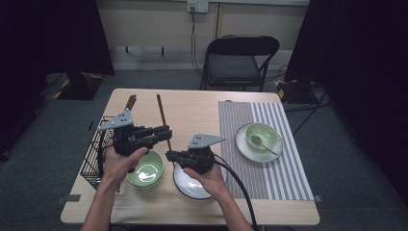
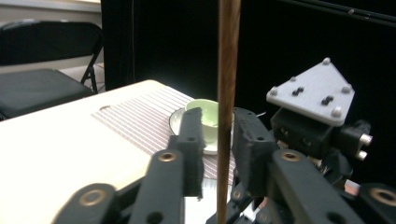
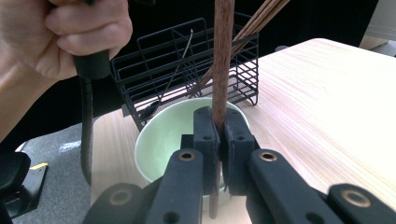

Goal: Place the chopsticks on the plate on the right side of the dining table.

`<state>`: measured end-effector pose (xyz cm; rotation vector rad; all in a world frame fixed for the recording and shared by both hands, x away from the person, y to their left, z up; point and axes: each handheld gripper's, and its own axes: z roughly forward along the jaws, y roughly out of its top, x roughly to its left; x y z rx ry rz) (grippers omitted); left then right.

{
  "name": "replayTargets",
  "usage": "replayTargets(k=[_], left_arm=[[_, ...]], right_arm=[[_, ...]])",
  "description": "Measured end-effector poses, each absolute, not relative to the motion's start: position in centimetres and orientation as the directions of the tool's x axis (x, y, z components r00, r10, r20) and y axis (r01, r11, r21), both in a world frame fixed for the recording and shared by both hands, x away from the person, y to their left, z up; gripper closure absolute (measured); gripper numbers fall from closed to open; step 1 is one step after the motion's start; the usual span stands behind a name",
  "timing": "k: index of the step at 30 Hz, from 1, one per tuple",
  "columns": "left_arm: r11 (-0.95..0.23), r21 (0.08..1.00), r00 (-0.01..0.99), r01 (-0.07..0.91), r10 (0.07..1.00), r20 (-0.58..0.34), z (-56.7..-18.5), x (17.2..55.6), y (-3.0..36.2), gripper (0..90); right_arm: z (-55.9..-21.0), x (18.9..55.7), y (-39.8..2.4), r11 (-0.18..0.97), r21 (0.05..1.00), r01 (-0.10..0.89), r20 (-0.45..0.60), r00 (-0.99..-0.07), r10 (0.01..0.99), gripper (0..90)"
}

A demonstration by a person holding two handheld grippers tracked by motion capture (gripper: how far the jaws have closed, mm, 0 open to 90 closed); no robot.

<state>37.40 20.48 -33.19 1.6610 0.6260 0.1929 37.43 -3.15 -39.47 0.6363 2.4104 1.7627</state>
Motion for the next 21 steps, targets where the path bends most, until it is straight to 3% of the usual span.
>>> replayTargets(k=[3, 7, 21], left_arm=[[-0.055, 0.950, 0.821, 0.309, 0.519, -0.237, -33.5, 37.5, 20.9, 57.0], [-0.047, 0.949, 0.805, 0.311, 0.543, -0.238, -33.9, 37.4, 21.4, 49.8], [-0.060, 0.948, 0.795, 0.313, 0.562, -0.227, -34.9, 36.9, 22.1, 46.7]], right_arm=[[-39.4, 37.4, -3.3, 0.254, 0.927, 0.276, 0.167, -0.910, 0.380, 86.1], [-39.4, 37.1, -3.3, 0.269, 0.923, 0.275, 0.161, -0.912, 0.378, 86.0], [-39.7, 36.1, -4.0, 0.270, 0.923, 0.273, 0.156, -0.909, 0.387, 86.0]])
